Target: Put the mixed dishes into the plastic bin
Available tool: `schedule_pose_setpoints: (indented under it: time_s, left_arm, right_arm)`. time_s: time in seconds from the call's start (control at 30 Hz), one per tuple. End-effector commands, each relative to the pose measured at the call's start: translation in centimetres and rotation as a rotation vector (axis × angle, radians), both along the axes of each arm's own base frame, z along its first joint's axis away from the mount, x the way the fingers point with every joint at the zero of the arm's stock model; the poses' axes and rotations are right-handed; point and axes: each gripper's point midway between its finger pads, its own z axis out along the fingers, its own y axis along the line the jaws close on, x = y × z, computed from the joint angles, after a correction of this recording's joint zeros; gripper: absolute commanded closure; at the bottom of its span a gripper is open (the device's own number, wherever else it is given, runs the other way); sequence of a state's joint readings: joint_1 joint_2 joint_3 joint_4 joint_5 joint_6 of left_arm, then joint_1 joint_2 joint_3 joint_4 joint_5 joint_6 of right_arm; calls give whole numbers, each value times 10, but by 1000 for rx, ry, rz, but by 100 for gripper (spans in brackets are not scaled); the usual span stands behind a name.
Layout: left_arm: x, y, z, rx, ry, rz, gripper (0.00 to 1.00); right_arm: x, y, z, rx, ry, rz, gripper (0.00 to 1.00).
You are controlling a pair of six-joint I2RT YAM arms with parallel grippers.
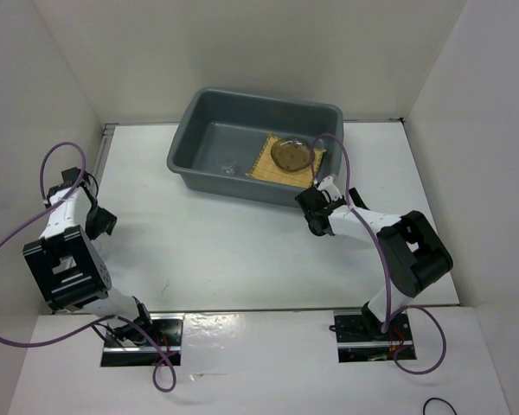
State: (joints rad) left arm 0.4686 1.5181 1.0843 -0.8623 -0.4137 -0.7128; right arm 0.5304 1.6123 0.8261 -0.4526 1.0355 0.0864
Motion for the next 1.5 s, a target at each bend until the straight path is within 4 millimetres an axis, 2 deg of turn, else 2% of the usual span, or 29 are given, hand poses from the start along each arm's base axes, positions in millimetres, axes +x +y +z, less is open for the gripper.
schedule_pose_setpoints:
  time_s: [0.0, 0.27, 0.37, 0.5, 0.57, 0.6, 0.63, 0.67, 0.73, 0.77, 0.83, 0.87, 0.9, 0.97, 1.0, 1.03, 1.07, 1.1, 1.13, 1.17, 1.2, 1.23, 1.27, 1.3, 1.33, 1.37, 1.4, 1.43, 1.47]
  left_arm:
    - [11, 7, -2, -3, -29, -45, 0]
    - [18, 1, -24, -78, -19, -105, 1]
    - [21, -2, -28, -101, -22, -130, 5]
    - [22, -6, -34, -130, -22, -155, 15]
    - [28, -8, -36, -143, -42, -170, 30]
    - [29, -10, -36, -159, -43, -203, 46]
    - [46, -13, -27, -185, -109, -235, 81]
    - [49, -13, -18, -181, -125, -218, 100]
    - [71, -8, 27, -112, -294, -214, 100]
    - [79, -4, 68, -44, -404, -217, 100]
    - [94, -7, 111, -31, -531, -210, 100]
    - [111, -3, 159, 9, -637, -222, 100]
    - [122, -4, 178, 12, -688, -230, 100]
    - [150, -30, 240, -10, -913, -299, 100]
    - [176, -37, 295, 33, -1140, -400, 100]
    - [188, -67, 325, -21, -1288, -528, 100]
    - [192, -104, 354, -95, -1408, -697, 100]
    - [204, -118, 354, -146, -1413, -738, 100]
    - [230, -140, 370, -156, -1394, -849, 100]
    - [242, -155, 369, -175, -1349, -912, 100]
    - [249, -171, 349, -244, -1248, -944, 100]
    - [274, -197, 352, -242, -1230, -1052, 100]
    - [285, -209, 350, -232, -1205, -1080, 100]
    - [288, -222, 337, -247, -1127, -1084, 100]
    - [314, -256, 296, -264, -1026, -1141, 100]
    - [303, -259, 349, -129, -1094, -1135, 100]
    - [339, -273, 293, -149, -1008, -1122, 100]
    - [332, -286, 297, -144, -1009, -1136, 100]
    - [351, -297, 244, -200, -905, -1074, 100]
  right_arm:
    - [-10, 1, -17, -21, 121, 44, 2]
    - [-10, 1, -17, -21, 121, 44, 2]
    - [-10, 0, -18, -33, 124, 41, 2]
    - [-10, 0, -18, -33, 125, 41, 2]
    - [-10, 0, -18, -33, 125, 41, 2]
    - [-10, 0, -18, -33, 125, 41, 2]
    - [-10, 0, -18, -33, 125, 41, 2]
    - [-10, 0, -18, -33, 125, 41, 2]
    - [-10, 0, -18, -33, 125, 41, 2]
    - [-10, 0, -18, -33, 125, 41, 2]
    - [-10, 0, -18, -33, 125, 41, 2]
    - [-7, 2, -16, -28, 117, 41, 2]
    - [-7, 2, -16, -28, 117, 41, 2]
    - [-8, 2, -18, -33, 124, 41, 2]
    - [-8, 2, -18, -33, 125, 41, 2]
    - [-8, 2, -18, -33, 125, 41, 2]
    - [-8, 2, -18, -33, 125, 41, 2]
    - [-8, 2, -18, -33, 125, 41, 2]
    - [-8, 1, -17, -40, 120, 38, 2]
    - [-8, 1, -17, -40, 120, 38, 2]
    - [-7, 1, -15, -35, 111, 38, 2]
    - [-7, 1, -12, -30, 102, 38, 2]
    - [-7, 1, -12, -30, 102, 38, 2]
    - [-6, 1, -9, -29, 83, 30, 2]
    - [-6, 1, -9, -29, 82, 30, 2]
    - [-6, 1, -9, -29, 82, 30, 2]
    - [-8, 0, -9, -33, 90, 30, 2]
    - [-8, 0, -9, -33, 90, 30, 2]
    - [-8, 0, -9, -33, 90, 30, 2]
